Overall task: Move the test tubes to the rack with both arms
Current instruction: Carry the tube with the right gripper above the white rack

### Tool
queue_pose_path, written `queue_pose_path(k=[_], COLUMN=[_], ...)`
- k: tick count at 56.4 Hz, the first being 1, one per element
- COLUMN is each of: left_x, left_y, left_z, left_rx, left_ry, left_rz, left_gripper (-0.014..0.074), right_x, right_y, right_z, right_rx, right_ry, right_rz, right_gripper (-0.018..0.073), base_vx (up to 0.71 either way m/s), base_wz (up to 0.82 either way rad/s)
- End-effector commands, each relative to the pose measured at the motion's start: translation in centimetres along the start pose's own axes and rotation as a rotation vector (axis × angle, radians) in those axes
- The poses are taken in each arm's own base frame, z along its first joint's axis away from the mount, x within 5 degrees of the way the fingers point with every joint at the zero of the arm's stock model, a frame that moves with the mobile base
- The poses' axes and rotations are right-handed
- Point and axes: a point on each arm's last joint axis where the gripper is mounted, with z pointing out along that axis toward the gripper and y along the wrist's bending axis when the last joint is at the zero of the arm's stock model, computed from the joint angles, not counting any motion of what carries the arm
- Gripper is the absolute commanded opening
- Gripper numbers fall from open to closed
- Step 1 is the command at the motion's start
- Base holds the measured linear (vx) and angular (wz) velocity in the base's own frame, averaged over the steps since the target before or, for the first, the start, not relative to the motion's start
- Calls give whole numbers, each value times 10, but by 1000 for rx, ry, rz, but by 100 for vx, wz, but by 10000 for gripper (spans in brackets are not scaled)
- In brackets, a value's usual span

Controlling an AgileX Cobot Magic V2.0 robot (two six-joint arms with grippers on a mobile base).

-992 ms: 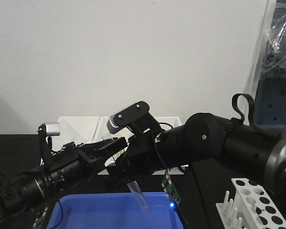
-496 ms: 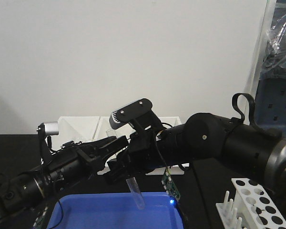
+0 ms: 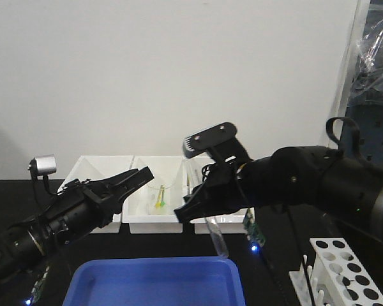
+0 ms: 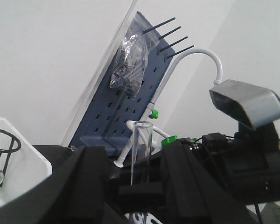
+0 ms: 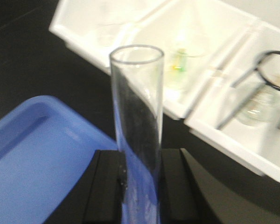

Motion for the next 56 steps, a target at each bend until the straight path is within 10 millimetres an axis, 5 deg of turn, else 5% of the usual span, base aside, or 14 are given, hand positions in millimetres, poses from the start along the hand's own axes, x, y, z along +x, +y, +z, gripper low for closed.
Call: queue_pose_path(k=[1, 14, 24, 41, 56], left_x=[-29, -31, -29, -29, -29], left_y=[-17, -13, -14, -14, -14], left_z=[-1, -3, -3, -3, -3], left_rx=[81, 69, 79, 80, 80], left_ry=[-123, -129, -104, -103, -102], left_rz=[18, 22, 36, 35, 36], left_gripper=[418, 418, 418, 417, 417], right_x=[-29, -22, 36, 118, 134], right_y=[-30, -87, -97, -87, -83], right_z=[-44, -120, -156, -138, -118], right_rx=[102, 312, 471, 577, 529], right_ry=[-187, -334, -419, -514, -583], right_rz=[39, 92, 124, 212, 210], right_gripper=[-10, -10, -9, -9, -8], base_vx=[0, 0, 0, 0, 0], base_wz=[0, 0, 0, 0, 0])
